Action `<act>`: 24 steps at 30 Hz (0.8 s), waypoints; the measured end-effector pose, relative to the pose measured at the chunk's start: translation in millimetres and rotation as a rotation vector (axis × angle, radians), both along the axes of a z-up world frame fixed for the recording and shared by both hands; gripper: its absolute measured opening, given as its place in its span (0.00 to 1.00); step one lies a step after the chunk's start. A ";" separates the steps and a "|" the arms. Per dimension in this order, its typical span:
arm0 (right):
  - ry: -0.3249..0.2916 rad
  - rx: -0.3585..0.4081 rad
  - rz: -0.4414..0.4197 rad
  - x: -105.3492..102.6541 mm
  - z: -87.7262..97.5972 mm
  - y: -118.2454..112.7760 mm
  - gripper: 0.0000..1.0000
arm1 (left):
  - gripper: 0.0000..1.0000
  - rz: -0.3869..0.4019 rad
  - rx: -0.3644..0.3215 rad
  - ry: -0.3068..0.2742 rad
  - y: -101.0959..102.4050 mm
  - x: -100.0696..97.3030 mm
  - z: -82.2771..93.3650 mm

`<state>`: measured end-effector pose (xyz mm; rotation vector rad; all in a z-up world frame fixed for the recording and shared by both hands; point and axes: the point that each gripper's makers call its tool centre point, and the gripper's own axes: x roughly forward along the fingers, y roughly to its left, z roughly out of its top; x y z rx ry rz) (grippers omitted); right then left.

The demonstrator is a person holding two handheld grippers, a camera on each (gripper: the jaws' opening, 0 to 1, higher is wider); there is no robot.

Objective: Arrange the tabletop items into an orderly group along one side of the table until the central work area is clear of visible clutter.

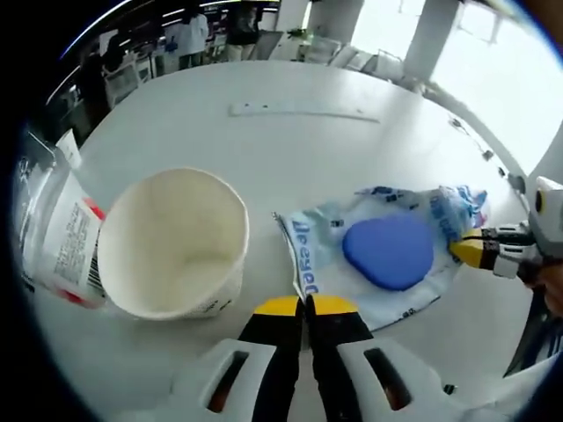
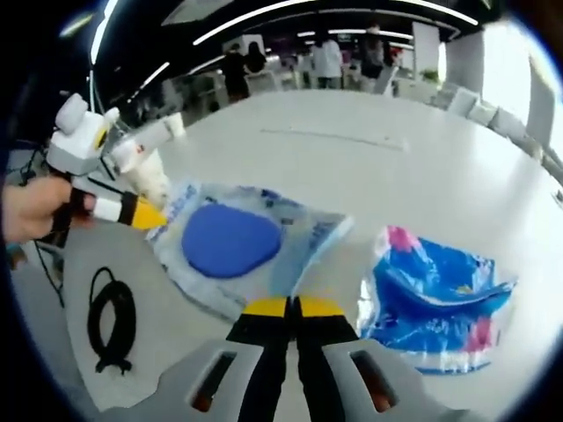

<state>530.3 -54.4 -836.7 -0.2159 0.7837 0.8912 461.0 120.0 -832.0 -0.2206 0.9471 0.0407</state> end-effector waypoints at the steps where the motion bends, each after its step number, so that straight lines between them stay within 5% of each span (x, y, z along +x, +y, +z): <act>1: 0.003 0.001 -0.001 -0.2 0.0 0.1 0.00 | 0.00 0.000 0.001 0.000 0.1 0.1 -0.1; 13: 0.062 -0.013 -0.063 0.1 -1.0 2.9 0.03 | 0.02 -0.021 0.047 0.021 0.1 2.9 0.2; 24: 0.090 0.018 -0.038 -9.7 6.6 12.9 0.21 | 0.16 0.008 0.055 -0.056 -1.3 9.8 20.2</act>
